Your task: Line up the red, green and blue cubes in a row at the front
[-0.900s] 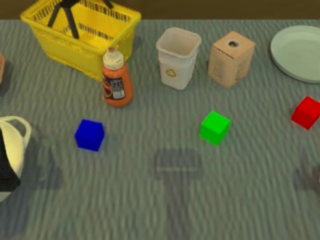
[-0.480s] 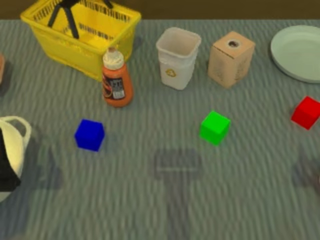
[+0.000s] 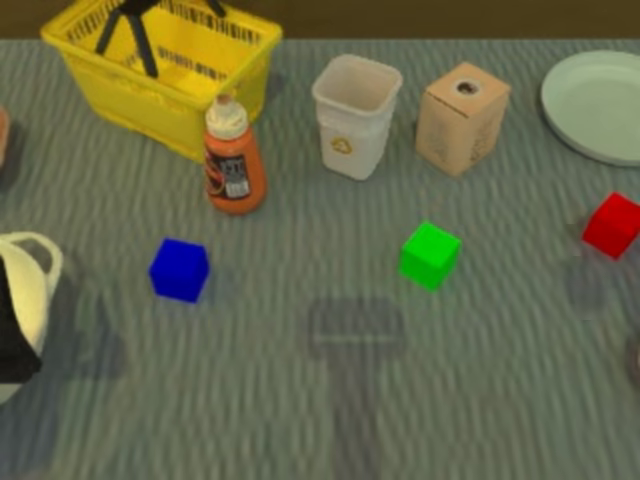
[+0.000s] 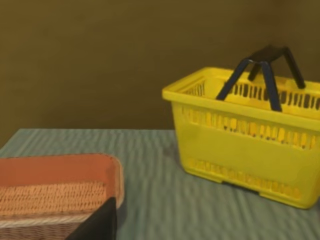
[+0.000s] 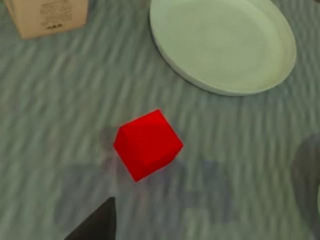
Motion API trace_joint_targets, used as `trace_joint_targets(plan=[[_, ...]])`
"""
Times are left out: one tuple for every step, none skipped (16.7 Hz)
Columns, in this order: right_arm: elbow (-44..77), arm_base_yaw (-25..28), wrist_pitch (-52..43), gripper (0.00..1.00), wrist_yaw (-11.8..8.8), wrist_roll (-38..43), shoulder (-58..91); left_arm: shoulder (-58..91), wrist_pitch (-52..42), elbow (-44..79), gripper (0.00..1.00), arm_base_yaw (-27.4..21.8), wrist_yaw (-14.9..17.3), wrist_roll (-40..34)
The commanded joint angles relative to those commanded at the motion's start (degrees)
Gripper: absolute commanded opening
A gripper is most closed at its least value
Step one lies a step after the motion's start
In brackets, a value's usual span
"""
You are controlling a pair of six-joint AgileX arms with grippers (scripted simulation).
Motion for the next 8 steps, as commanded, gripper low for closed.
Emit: trace_joint_targets(plan=[[5.1, 0.1, -3.5, 1.0, 0.1, -2.1, 6.8, 0.0, 0.0, 0.0, 1.0, 0.0, 0.0, 0.0], [10.0, 0.3, -7.0, 1.0, 0.1, -4.2, 13.4, 0.0, 0.0, 0.0, 1.0, 0.0, 0.0, 0.0], [14.9, 0.4, -10.4, 1.0, 0.2, -6.3, 19.8, 0.0, 0.0, 0.0, 1.0, 0.0, 0.0, 0.0], [19.6, 0.5, -13.8, 1.0, 0.2, -8.3, 26.0, 0.0, 0.0, 0.0, 1.0, 0.0, 0.0, 0.0], [24.2, 0.7, -17.1, 1.0, 0.2, -10.2, 31.8, 0.0, 0.0, 0.0, 1.0, 0.0, 0.0, 0.0], [28.7, 0.8, -20.2, 1.0, 0.3, -12.1, 37.3, 0.0, 0.0, 0.0, 1.0, 0.0, 0.0, 0.0], [32.9, 0.9, -23.2, 1.0, 0.3, -13.9, 42.4, 0.0, 0.0, 0.0, 1.0, 0.0, 0.0, 0.0], [37.1, 1.1, -26.0, 1.0, 0.3, -15.6, 47.2, 0.0, 0.0, 0.0, 1.0, 0.0, 0.0, 0.0]])
